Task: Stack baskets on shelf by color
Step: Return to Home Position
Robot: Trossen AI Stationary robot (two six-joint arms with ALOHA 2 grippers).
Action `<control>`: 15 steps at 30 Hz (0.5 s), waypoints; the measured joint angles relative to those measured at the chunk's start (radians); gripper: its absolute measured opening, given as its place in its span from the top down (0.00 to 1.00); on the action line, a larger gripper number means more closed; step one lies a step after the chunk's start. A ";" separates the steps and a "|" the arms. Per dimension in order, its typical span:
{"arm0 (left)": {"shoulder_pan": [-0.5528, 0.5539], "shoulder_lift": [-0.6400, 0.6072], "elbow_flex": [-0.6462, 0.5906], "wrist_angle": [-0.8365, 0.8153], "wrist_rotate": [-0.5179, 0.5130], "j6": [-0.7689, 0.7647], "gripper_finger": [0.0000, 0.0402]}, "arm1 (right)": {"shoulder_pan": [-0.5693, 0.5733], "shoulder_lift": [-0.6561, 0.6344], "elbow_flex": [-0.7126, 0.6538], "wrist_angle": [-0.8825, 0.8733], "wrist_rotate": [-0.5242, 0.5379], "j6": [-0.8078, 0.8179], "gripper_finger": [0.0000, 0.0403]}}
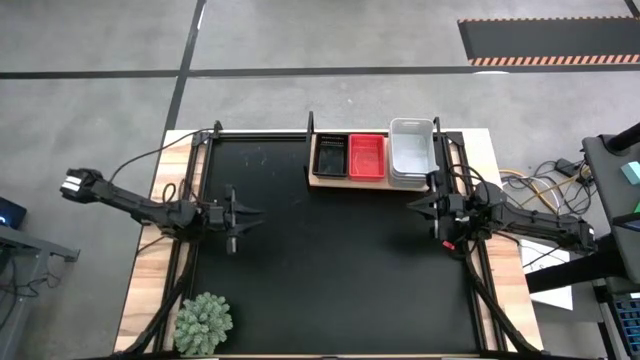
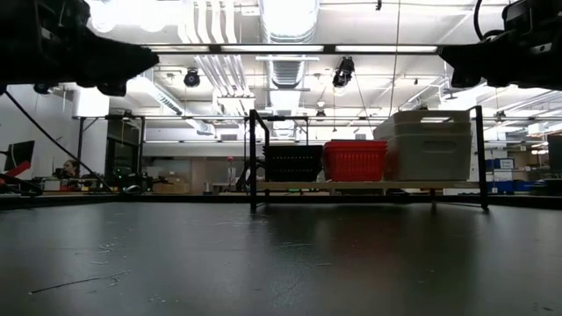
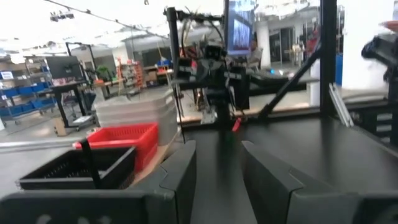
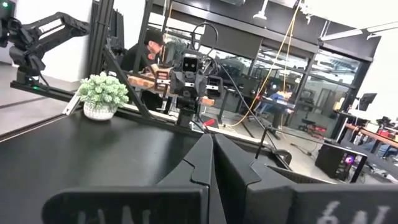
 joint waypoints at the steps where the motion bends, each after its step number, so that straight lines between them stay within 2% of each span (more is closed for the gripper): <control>1: 0.000 0.009 0.000 0.000 0.000 0.000 0.73 | 0.000 0.000 0.000 0.000 0.000 0.001 0.98; 7: 0.000 0.068 0.000 0.001 0.000 0.000 0.73 | 0.024 -0.030 0.000 -0.036 0.007 0.032 0.98; 15: 0.000 0.176 0.000 0.001 0.000 0.000 0.73 | 0.166 -0.166 -0.001 -0.231 0.310 -0.014 0.98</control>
